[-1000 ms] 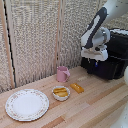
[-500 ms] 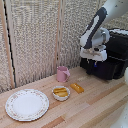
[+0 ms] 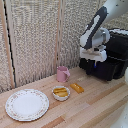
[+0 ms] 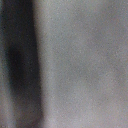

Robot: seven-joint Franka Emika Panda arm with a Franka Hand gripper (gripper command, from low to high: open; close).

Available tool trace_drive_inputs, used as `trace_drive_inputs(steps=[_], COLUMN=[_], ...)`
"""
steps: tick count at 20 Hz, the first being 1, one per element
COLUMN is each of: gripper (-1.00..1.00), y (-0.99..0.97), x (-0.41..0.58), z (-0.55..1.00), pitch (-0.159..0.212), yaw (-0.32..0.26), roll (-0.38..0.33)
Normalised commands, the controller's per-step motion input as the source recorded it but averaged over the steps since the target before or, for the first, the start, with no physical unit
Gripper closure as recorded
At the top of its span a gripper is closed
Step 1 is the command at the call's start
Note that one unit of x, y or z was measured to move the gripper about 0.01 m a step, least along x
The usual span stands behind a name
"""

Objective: Carefully navigate your gripper to the air fryer's handle. Confidently seize the handle using your gripper. Gradually bring the handle toward yourself to access the air fryer.

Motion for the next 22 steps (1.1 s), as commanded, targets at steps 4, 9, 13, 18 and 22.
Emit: trace_drive_inputs(steps=[4,9,13,18,22], gripper=[1.00,1.00,1.00,1.00,1.00], y=[0.99,0.95,0.92,0.99,0.96], x=[-0.332,-0.075,-0.018,-0.181,-0.143], z=[-0.16,-0.22,-0.25,-0.17,-0.09], pitch=[-0.003,-0.025,-0.043,-0.011,0.000], yaw=[0.000,-0.052,-0.080,-0.004,0.000], roll=[0.000,0.000,0.000,0.010,0.044])
